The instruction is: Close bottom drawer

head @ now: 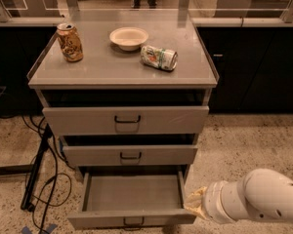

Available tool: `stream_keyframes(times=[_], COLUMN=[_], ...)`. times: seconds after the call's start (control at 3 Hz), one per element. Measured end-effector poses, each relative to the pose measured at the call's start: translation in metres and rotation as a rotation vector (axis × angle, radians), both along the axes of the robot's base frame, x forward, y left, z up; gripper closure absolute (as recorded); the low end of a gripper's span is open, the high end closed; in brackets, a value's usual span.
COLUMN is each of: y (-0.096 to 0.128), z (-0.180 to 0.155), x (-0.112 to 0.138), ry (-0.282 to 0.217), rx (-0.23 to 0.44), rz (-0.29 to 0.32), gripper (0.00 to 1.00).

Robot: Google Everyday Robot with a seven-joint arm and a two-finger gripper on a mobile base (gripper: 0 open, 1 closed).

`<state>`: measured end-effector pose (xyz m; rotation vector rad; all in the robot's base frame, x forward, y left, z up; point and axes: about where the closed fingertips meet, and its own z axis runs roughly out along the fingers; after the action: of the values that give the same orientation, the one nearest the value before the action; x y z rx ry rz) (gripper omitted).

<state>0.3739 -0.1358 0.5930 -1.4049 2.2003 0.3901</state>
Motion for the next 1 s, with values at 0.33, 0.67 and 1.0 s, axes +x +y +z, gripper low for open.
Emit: stream_keyframes(times=[0.33, 0.67, 1.0], y=[-0.002, -0.002, 0.000], z=[-0.060, -0.060, -0.071], x=[-0.006, -0.006, -0.005], ry=[0.008, 0.009, 0.029], rx=[0.082, 0.082, 0.081], rz=[-0.031, -0.031, -0.040], gripper=[1.00, 1.00, 1.00])
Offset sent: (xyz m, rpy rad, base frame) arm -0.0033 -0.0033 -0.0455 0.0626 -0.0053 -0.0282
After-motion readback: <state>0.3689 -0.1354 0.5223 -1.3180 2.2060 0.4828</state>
